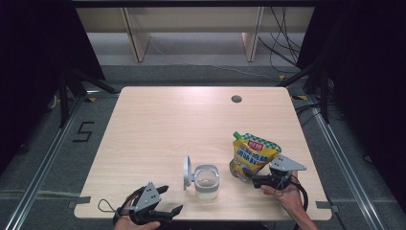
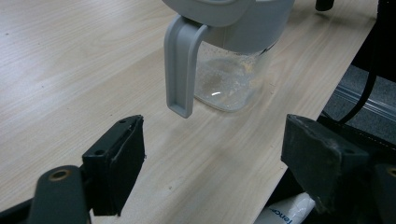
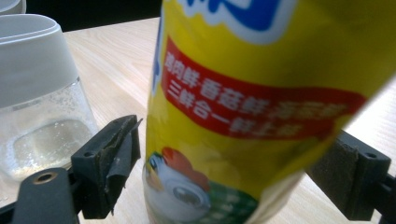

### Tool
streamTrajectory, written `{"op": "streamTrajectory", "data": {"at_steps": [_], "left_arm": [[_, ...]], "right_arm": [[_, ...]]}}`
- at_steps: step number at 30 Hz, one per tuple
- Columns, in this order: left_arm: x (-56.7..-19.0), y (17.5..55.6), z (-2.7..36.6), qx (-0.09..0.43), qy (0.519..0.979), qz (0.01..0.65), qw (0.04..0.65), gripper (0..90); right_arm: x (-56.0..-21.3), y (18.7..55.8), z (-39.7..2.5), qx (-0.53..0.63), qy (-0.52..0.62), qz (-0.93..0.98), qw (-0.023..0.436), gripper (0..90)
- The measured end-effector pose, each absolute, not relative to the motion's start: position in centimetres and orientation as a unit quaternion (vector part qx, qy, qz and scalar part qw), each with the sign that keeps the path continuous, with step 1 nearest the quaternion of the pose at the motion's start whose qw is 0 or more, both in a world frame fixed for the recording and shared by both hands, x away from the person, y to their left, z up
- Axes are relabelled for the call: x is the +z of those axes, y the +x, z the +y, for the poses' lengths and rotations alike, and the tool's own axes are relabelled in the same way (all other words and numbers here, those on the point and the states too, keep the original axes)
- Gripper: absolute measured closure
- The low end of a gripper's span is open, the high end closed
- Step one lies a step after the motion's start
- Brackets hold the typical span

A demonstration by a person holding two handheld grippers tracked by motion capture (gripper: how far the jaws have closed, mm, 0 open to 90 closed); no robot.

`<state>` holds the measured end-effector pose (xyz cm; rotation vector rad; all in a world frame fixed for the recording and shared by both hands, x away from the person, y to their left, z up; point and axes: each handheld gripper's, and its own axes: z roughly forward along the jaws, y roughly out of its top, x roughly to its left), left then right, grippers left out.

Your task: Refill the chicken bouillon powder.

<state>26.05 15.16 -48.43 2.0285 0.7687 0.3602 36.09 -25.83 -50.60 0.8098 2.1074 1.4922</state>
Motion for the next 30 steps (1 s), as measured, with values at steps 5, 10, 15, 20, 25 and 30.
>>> {"op": "streamTrajectory", "data": {"at_steps": [5, 10, 15, 20, 25, 30], "left_arm": [[-48.5, 26.0, 15.0, 0.141, 0.819, 0.312, 0.46, 21.0], [-48.5, 25.9, 14.9, 0.138, 0.814, 0.317, 0.466, 21.0], [-48.5, 25.9, 14.9, 0.134, 0.815, 0.318, 0.465, 21.0], [-48.5, 26.0, 14.9, 0.139, 0.817, 0.316, 0.461, 21.0], [-48.5, 25.9, 14.9, 0.14, 0.818, 0.317, 0.459, 21.0], [-48.6, 25.9, 14.8, 0.138, 0.816, 0.319, 0.462, 21.0]], "right_arm": [[-50.7, 36.1, -25.5, 0.55, 0.32, 0.745, 0.202, 16.4], [-51.0, 36.7, -25.3, 0.562, 0.303, 0.737, 0.222, 18.1], [-51.1, 37.2, -25.2, 0.572, 0.288, 0.739, 0.211, 21.9], [-51.1, 37.2, -25.1, 0.569, 0.296, 0.74, 0.203, 23.4], [-51.3, 37.7, -25.0, 0.576, 0.283, 0.736, 0.215, 25.5], [-51.5, 37.8, -24.9, 0.582, 0.294, 0.728, 0.211, 26.2]]}}
